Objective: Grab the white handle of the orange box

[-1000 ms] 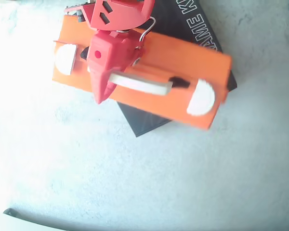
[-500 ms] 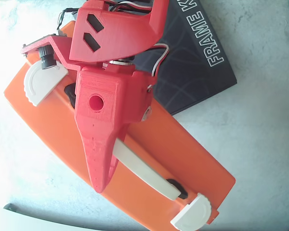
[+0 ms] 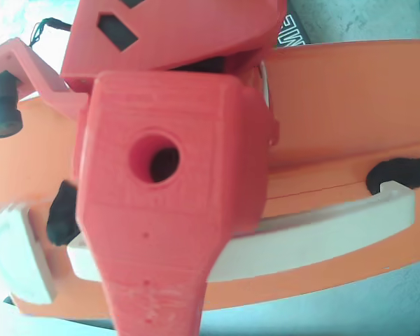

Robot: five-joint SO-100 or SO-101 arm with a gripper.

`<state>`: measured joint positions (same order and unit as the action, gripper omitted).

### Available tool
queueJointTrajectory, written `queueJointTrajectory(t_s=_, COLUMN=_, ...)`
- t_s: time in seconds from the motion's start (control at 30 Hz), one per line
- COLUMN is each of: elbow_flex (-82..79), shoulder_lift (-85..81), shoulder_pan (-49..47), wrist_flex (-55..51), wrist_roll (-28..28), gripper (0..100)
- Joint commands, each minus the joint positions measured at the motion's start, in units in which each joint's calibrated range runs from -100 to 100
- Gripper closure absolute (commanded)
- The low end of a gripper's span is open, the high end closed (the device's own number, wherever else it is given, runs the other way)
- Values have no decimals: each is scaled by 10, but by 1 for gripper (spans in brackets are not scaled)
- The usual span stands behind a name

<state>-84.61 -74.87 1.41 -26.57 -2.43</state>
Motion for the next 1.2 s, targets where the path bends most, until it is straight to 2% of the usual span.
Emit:
queueJointTrajectory(t_s=0.0, elbow_flex=-140, shoulder_lift=45, shoulder_pan=3, wrist_flex=-40, wrist_roll=3, gripper=99)
queueJointTrajectory(t_s=1.17, elbow_flex=-140, shoulder_lift=46, shoulder_pan=4, wrist_flex=-41, wrist_roll=2, gripper=99)
